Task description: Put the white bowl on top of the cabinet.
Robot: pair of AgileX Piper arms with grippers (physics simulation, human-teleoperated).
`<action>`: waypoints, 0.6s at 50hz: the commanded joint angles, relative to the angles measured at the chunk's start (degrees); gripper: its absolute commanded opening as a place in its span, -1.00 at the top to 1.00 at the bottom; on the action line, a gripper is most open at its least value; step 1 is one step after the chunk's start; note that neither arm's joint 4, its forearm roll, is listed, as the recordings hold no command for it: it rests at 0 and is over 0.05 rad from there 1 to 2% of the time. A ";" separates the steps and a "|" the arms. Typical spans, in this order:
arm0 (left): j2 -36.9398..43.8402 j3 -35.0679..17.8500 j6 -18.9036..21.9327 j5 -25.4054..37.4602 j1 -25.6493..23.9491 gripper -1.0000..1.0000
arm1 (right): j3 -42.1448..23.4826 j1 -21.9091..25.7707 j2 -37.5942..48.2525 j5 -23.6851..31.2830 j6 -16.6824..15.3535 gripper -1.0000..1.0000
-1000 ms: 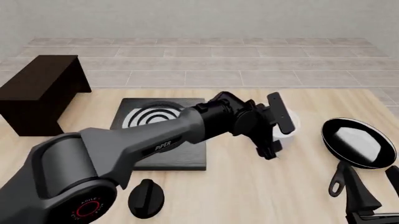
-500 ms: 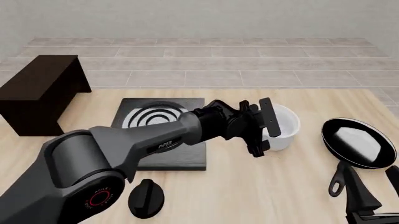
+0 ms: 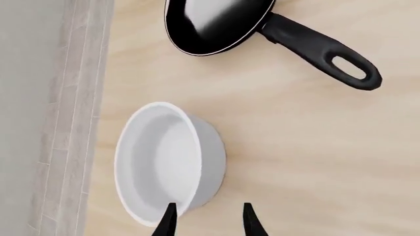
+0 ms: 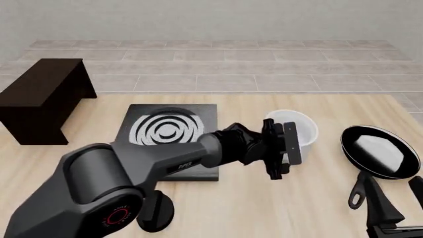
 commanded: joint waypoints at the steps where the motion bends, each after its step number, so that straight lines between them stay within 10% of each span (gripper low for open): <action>1: 2.18 -1.57 2.41 -1.38 0.24 -1.00 | -0.09 0.00 -0.01 0.05 -0.05 -1.00; 30: 8.17 -8.48 3.81 0.37 1.60 -1.00 | 0.02 -0.01 0.02 -0.01 0.03 -1.00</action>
